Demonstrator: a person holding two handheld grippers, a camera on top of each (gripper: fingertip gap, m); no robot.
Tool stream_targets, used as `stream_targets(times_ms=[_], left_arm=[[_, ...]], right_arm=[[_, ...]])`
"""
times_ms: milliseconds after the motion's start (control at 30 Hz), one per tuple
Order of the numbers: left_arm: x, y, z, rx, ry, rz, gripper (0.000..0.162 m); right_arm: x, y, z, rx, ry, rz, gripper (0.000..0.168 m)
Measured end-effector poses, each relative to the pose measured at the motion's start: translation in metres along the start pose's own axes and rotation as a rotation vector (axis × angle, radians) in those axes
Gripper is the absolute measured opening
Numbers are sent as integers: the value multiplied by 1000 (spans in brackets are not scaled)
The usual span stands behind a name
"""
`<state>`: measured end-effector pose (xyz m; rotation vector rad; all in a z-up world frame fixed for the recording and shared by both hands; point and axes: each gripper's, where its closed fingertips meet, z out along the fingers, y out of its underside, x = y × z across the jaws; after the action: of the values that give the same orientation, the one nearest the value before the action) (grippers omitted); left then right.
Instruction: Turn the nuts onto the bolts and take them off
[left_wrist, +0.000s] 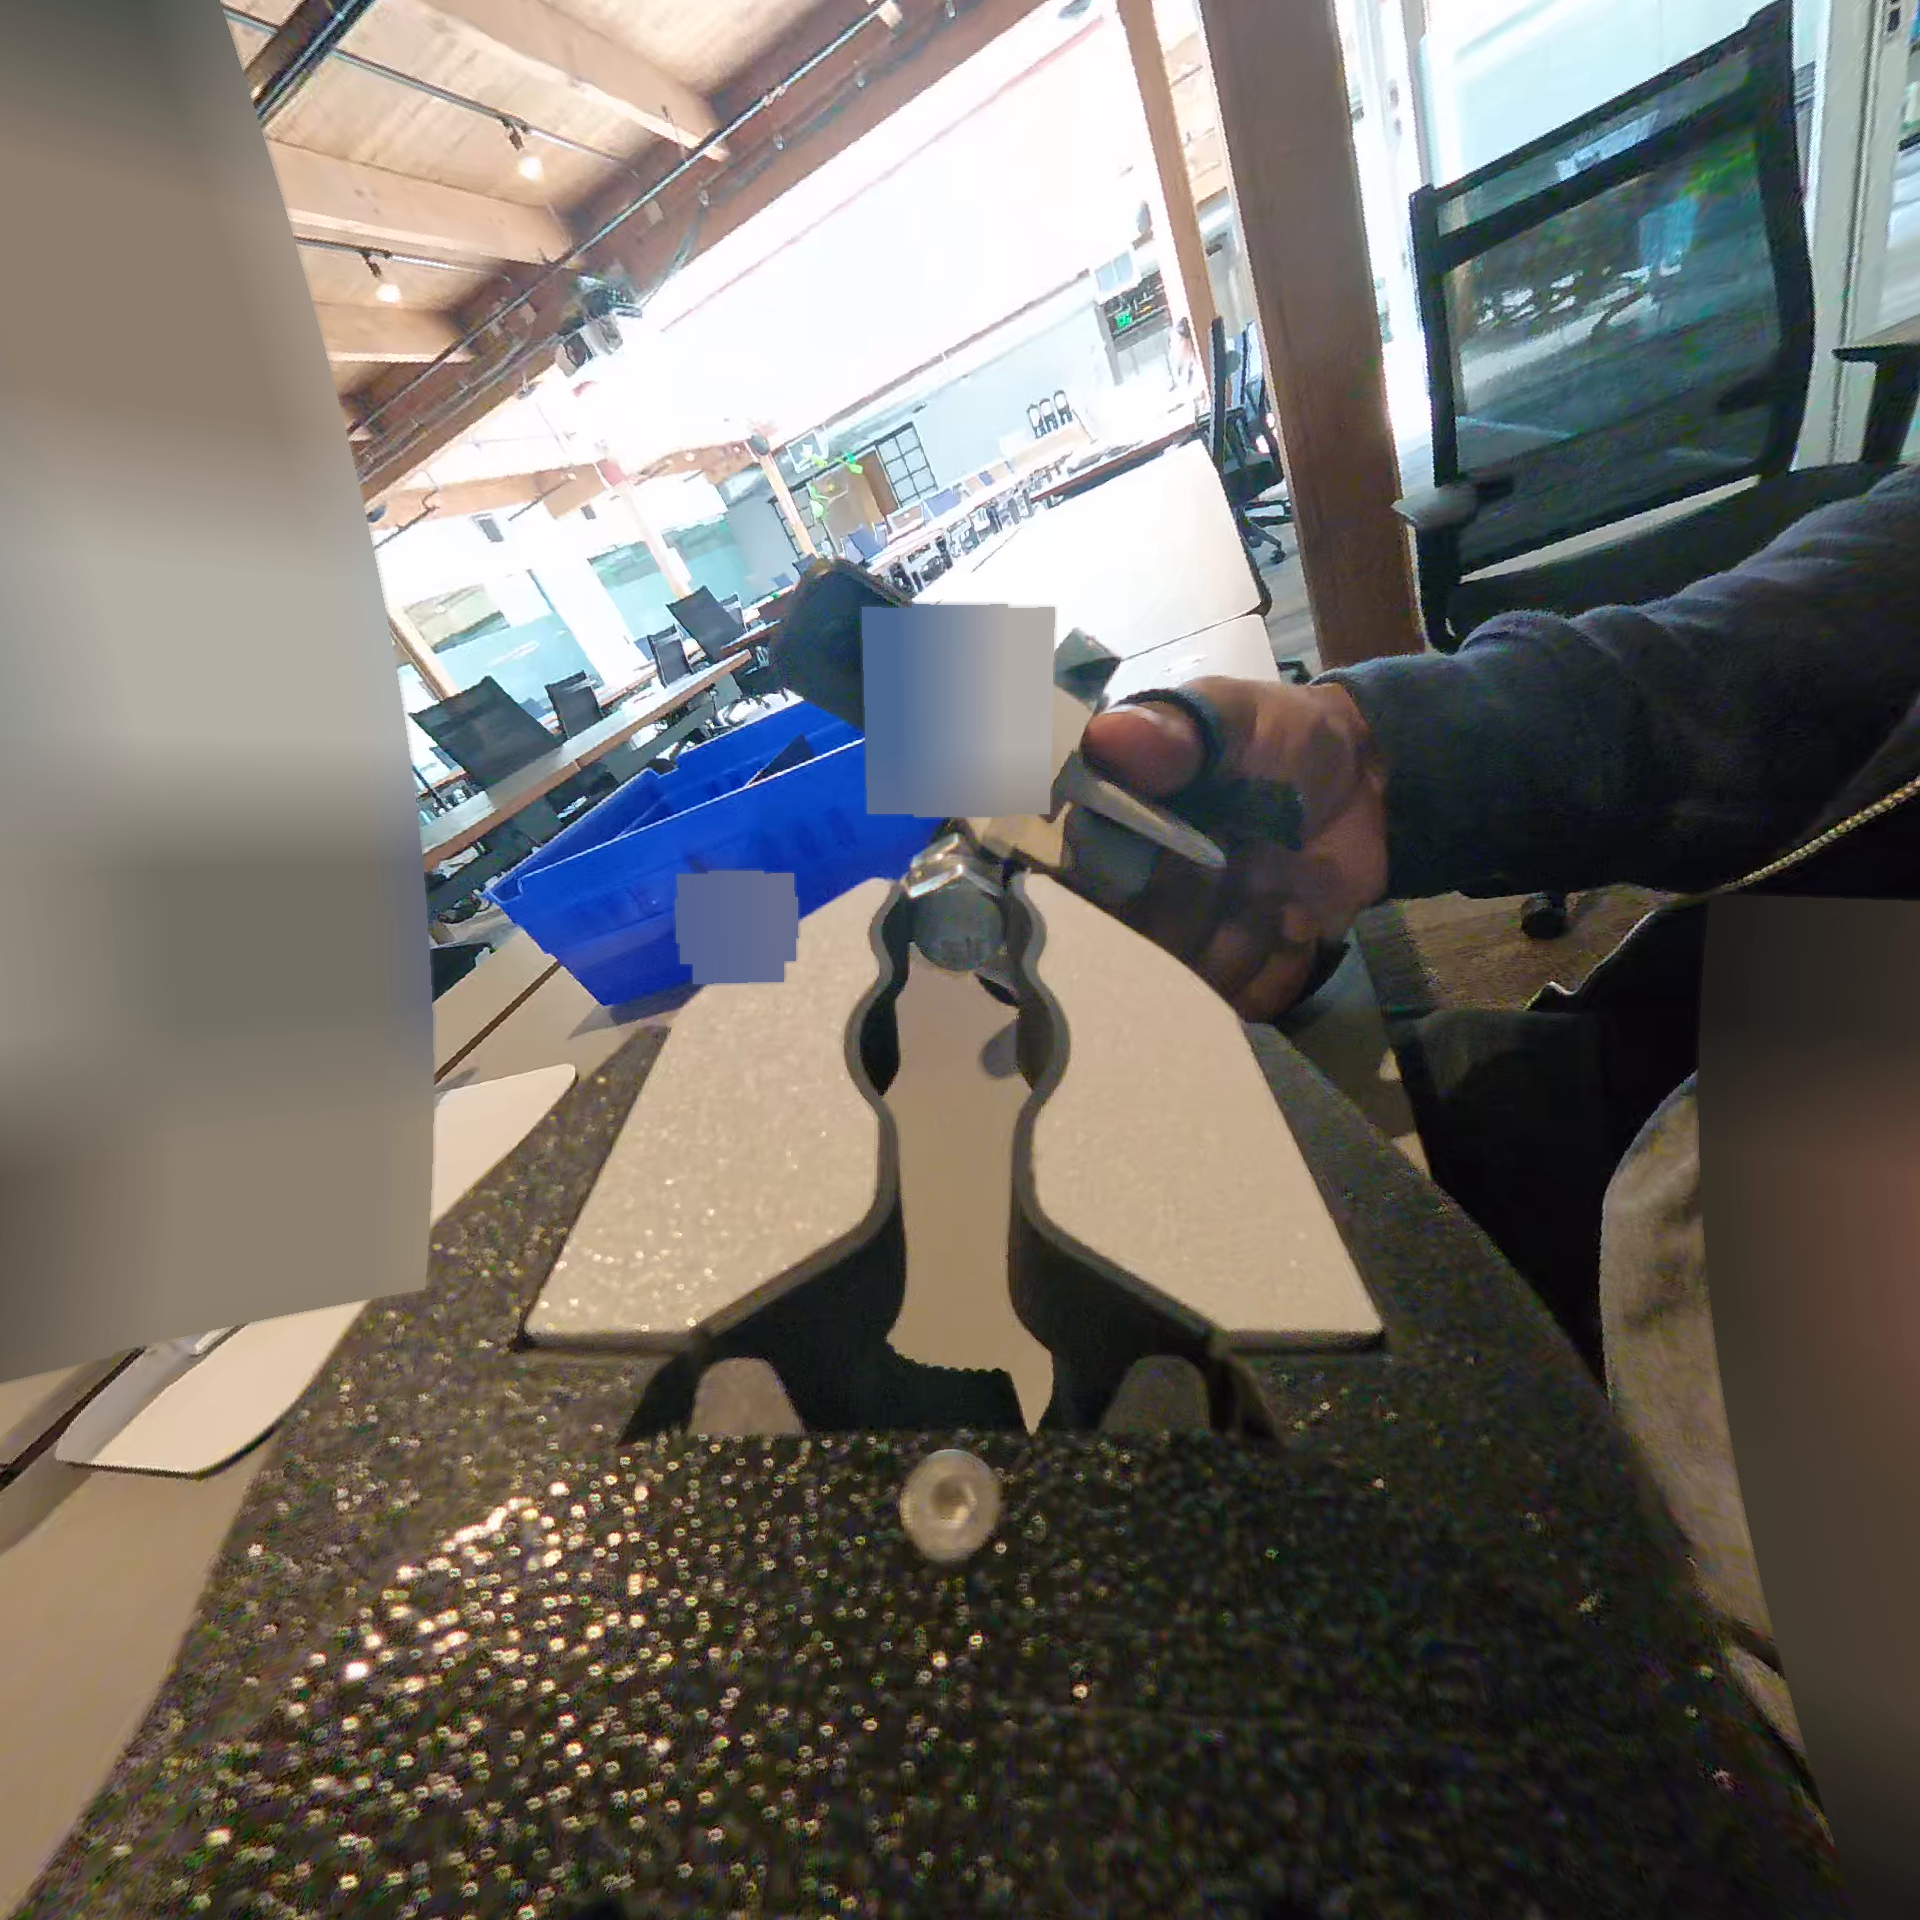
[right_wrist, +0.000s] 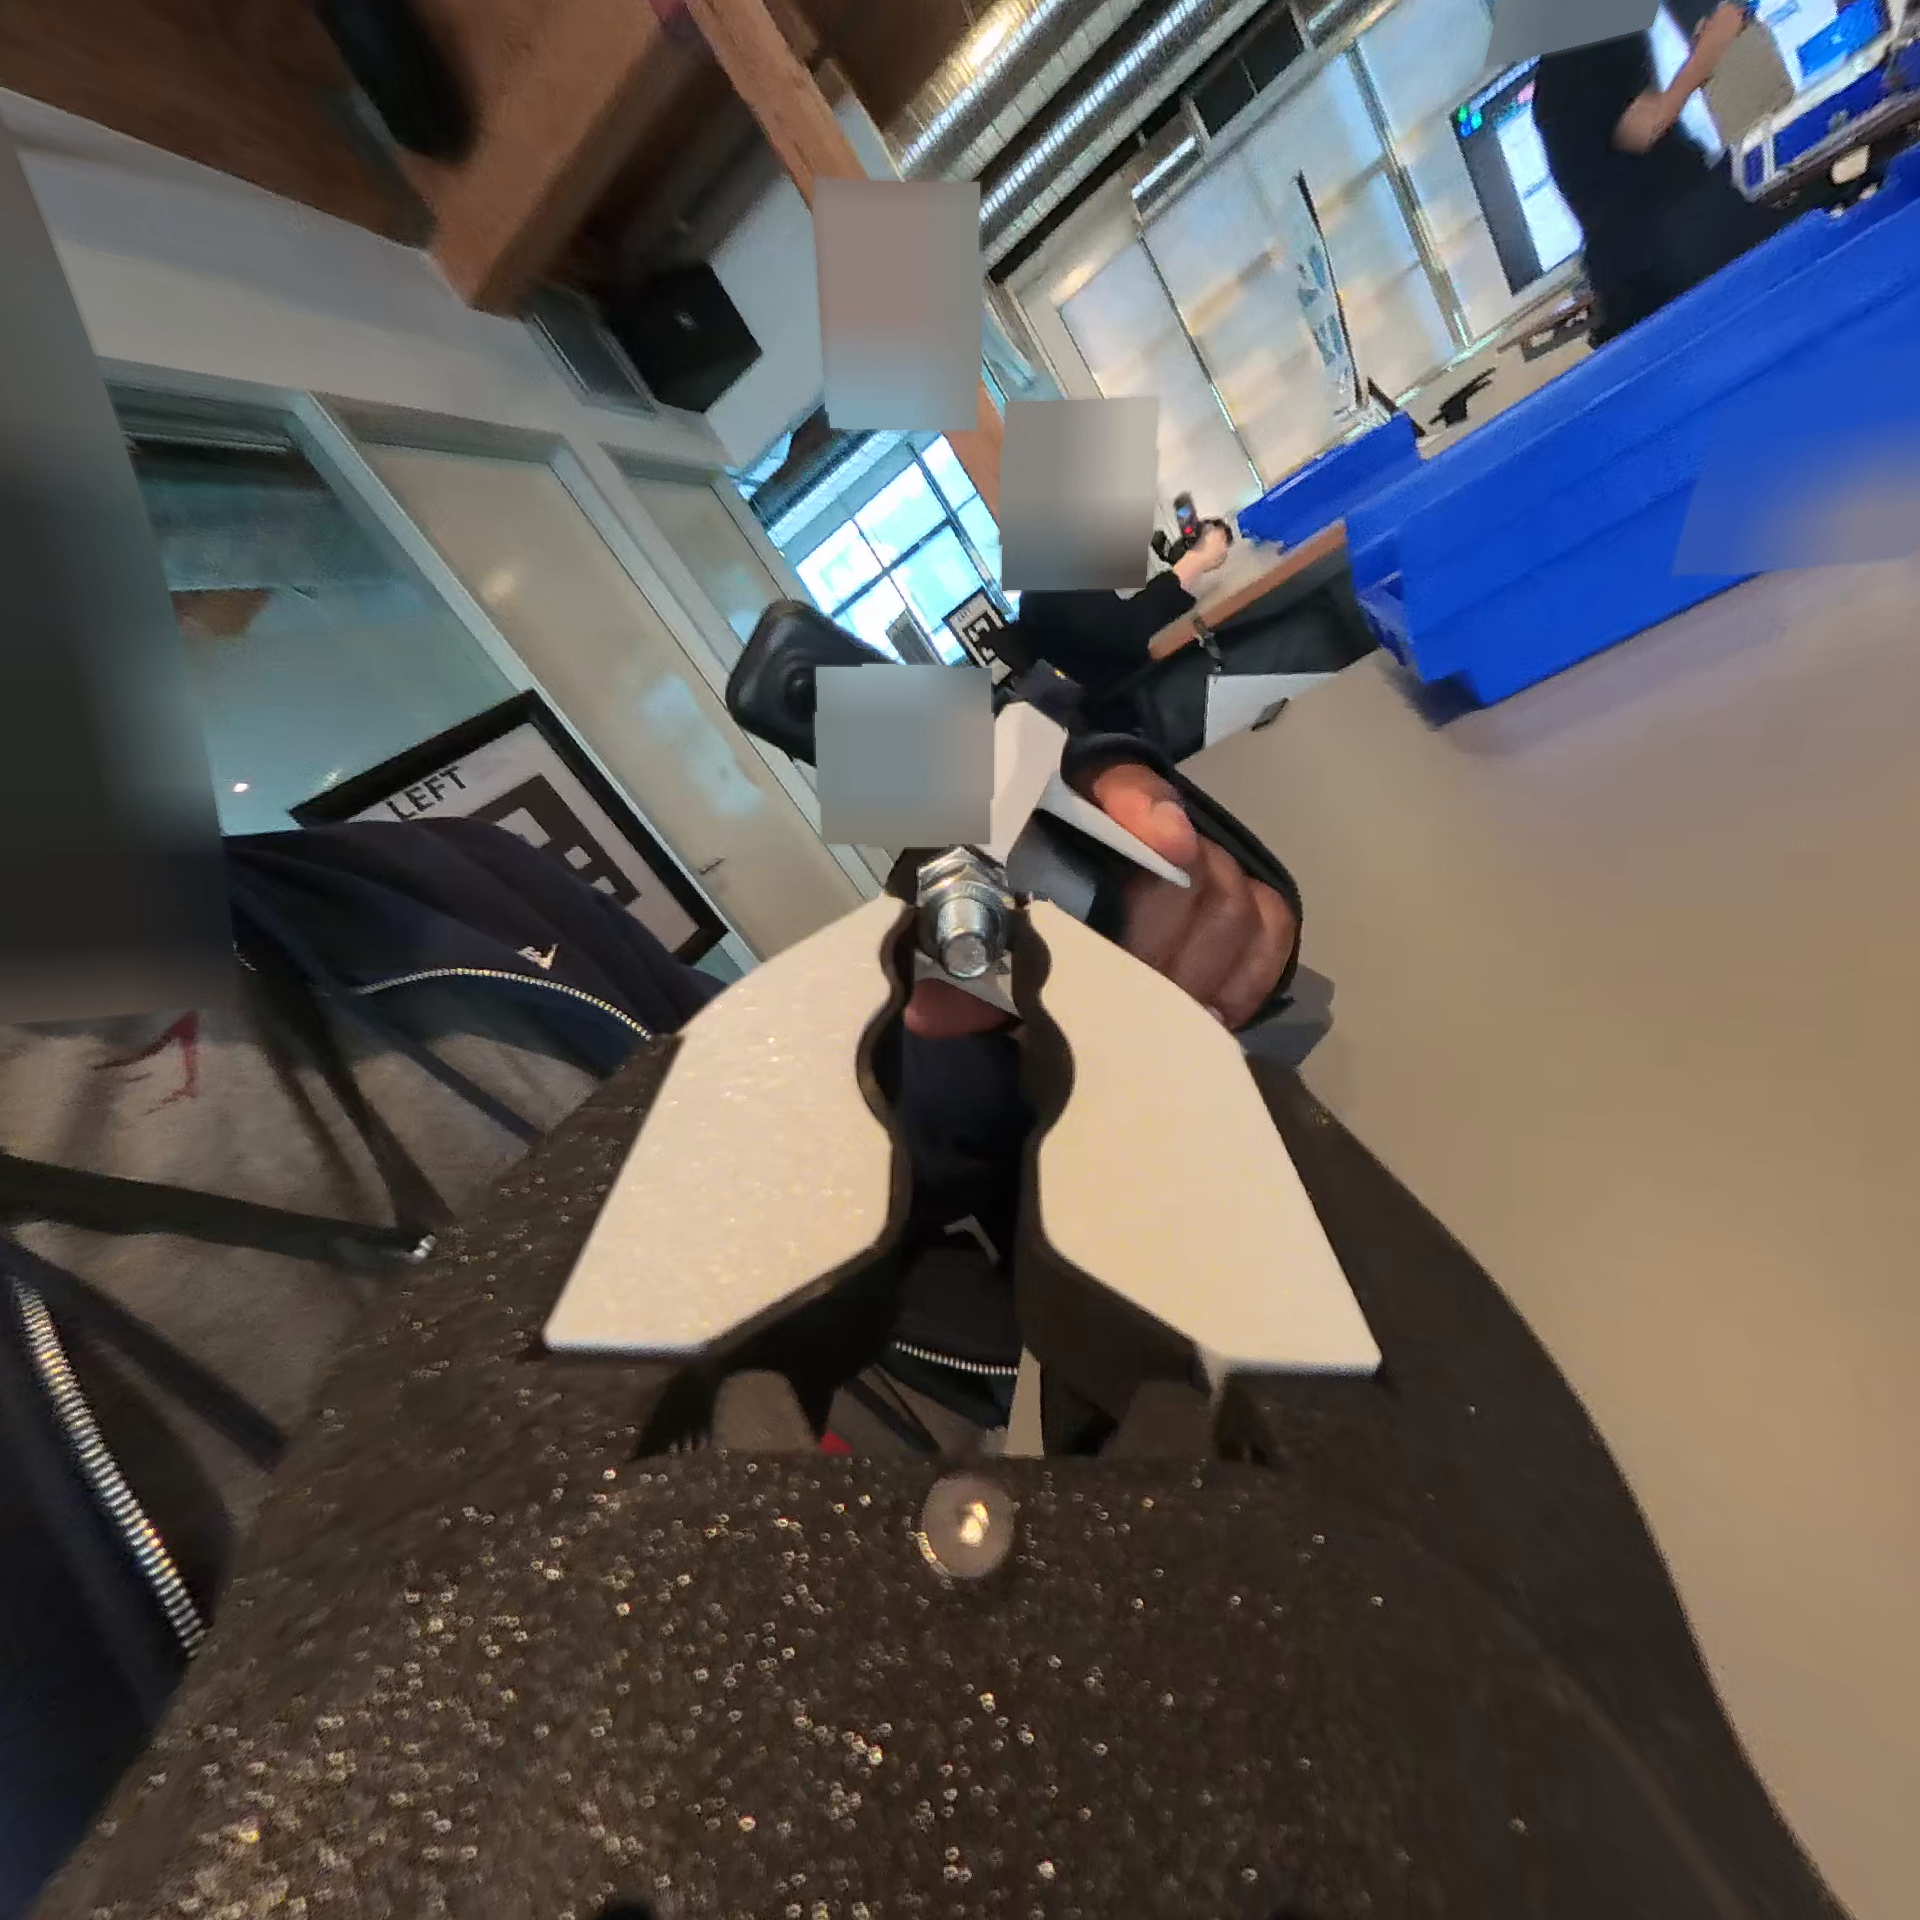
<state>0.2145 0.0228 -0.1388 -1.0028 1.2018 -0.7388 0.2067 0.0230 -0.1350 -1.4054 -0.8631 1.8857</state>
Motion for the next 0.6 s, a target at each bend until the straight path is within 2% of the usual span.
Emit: stream_targets(times_ms=[167, 300, 433, 600], left_arm=[[1, 0, 0, 3, 6, -12, 17], [2, -4, 1, 41, 62, -165, 17], [1, -3, 3, 83, 166, -442, 17], [4, -6, 1, 156, 327, -721, 17]], right_arm=[[0, 0, 0, -7, 5, -11, 17], [-1, -2, -2, -21, 23, -121, 16], [-1, 0, -4, -61, 127, -345, 16], [-5, 2, -2, -133, 283, -798, 17]])
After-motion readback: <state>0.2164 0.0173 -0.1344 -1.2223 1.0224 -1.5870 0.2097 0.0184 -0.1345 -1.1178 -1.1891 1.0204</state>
